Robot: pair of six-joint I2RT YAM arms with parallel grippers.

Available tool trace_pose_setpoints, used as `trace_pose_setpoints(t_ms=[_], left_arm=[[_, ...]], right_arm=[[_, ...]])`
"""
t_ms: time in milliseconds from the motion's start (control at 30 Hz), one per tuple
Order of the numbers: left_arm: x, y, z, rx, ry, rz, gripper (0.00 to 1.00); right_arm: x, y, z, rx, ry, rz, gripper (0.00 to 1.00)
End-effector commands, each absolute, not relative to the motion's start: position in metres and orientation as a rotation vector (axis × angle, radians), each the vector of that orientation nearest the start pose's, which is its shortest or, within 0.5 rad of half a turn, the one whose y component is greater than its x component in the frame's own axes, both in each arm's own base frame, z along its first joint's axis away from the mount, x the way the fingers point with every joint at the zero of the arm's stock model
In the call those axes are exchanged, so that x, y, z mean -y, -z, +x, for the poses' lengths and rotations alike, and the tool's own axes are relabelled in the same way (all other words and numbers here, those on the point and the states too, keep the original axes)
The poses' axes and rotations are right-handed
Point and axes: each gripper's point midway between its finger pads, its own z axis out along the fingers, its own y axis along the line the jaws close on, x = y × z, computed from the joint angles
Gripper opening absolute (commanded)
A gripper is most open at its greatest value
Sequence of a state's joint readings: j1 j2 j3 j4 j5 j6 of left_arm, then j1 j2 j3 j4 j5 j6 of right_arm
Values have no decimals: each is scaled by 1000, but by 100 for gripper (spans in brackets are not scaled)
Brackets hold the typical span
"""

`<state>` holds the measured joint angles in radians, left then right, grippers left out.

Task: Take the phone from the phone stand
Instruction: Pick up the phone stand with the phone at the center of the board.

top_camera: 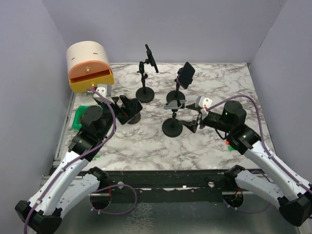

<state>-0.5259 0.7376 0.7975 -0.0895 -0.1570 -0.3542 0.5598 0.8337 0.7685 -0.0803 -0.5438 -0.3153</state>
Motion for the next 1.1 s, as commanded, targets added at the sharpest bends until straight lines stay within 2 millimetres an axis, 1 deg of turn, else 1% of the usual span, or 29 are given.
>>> trace_pose_setpoints(t_ms=[0, 200, 367, 500, 567, 833, 1067], left_arm=[[151, -327, 270, -1587, 596, 43, 99], [150, -330, 269, -1581, 595, 38, 99], [149, -333, 267, -1573, 599, 37, 99], [147, -336, 265, -1560, 599, 33, 99], [147, -336, 265, -1557, 600, 33, 99], [149, -335, 265, -1564, 607, 39, 99], [149, -335, 265, -1565, 605, 37, 99]], right_arm=[[-235, -308, 245, -1246, -462, -1121, 72], [-237, -312, 256, -1211, -385, -1139, 72], [-251, -309, 258, -1205, -404, -1190, 70], [-265, -300, 258, -1193, -410, -1253, 65], [-268, -298, 260, -1192, -402, -1261, 63], [-272, -286, 268, -1212, -352, -1285, 62], [-274, -282, 278, -1230, -278, -1277, 62]])
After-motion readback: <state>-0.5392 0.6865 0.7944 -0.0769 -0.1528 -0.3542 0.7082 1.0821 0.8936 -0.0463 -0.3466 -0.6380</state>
